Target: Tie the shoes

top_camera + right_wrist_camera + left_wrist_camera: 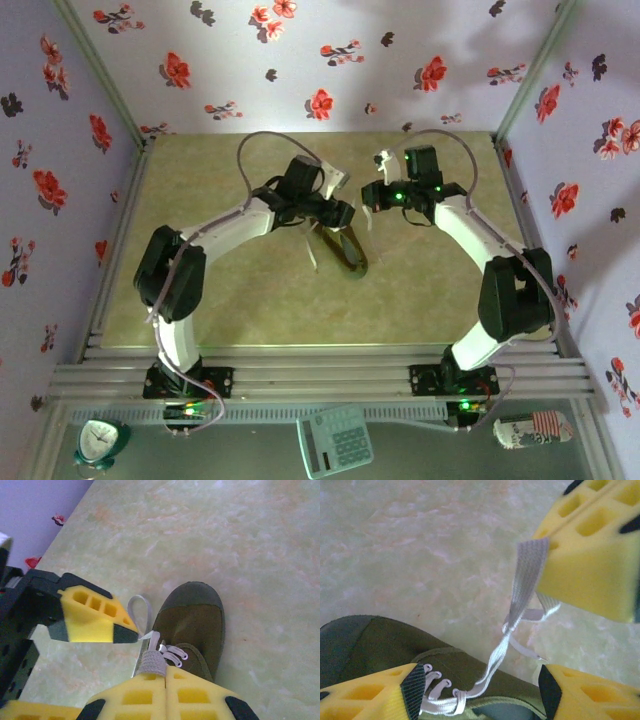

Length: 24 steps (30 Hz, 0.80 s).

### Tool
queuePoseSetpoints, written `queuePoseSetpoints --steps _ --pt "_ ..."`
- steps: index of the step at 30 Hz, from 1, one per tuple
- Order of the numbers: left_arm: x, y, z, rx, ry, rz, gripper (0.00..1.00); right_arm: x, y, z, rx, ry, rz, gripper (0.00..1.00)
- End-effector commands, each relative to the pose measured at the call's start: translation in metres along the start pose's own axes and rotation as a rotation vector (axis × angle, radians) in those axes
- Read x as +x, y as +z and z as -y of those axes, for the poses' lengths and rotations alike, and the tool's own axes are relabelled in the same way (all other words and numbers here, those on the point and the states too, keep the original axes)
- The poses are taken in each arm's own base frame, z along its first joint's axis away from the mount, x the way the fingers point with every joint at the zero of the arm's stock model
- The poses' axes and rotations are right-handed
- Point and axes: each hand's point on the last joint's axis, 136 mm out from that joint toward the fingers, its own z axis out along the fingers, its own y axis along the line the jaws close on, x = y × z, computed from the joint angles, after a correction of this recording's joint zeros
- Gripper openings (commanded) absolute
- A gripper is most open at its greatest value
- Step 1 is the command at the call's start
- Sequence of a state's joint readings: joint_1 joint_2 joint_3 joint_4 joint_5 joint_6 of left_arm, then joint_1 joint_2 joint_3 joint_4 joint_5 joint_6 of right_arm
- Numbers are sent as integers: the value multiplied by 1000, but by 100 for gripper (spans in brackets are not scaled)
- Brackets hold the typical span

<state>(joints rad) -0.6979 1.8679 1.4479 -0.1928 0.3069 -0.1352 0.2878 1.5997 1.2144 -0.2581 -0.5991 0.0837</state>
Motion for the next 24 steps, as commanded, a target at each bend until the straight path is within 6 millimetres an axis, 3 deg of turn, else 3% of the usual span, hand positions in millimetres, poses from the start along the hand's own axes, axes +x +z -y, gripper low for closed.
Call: queuePoseSetpoints --steps 1,16,24 --pt "-11 10 -1 -6 11 25 64 -11 -1 -5 -27 11 25 0" --pt "-21 31 -5 5 -17 30 46 -9 -2 0 -22 32 20 0" --pt "-24 28 -3 10 -22 32 7 -8 -2 7 2 45 16 0"
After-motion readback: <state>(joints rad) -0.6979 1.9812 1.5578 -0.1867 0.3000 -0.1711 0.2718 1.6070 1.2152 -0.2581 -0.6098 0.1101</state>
